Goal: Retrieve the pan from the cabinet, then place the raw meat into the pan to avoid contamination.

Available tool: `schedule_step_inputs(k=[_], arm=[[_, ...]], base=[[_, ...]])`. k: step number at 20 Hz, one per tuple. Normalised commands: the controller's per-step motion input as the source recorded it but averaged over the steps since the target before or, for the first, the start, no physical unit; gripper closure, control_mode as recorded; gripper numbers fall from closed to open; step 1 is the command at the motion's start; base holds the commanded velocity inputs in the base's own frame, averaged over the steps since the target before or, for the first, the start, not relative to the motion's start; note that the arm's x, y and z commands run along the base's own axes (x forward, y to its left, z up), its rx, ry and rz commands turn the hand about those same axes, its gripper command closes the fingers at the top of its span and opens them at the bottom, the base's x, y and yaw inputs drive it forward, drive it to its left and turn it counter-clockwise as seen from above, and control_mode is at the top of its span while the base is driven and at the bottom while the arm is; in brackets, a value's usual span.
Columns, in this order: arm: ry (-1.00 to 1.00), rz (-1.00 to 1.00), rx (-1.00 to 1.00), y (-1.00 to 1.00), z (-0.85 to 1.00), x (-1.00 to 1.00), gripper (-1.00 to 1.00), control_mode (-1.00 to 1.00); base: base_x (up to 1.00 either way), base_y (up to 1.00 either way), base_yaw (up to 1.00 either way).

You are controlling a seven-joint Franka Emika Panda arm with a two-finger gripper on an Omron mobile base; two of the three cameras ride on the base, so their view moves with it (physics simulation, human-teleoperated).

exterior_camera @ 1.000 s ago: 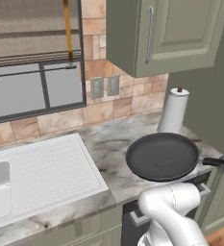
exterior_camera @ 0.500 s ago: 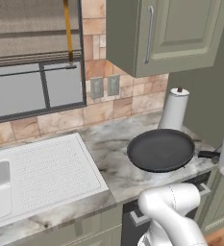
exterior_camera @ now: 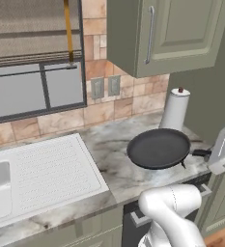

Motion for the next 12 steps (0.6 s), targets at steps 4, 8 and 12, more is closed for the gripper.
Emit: schedule_step_inputs(k=[4, 8, 12], arm=[[0.0, -0.07, -0.02, -0.04, -0.25, 0.2, 1.0, -1.0], [0.0, -0.05, -0.01, -0.05, -0.16, 0.24, 1.0, -1.0], [0.0, -0.04, 0.0, -0.06, -0.24, 0.22, 1.0, -1.0]], base=[[0.0, 0.0, 0.0], [0.0, 0.0, 0.0], [0.0, 0.0, 0.0]])
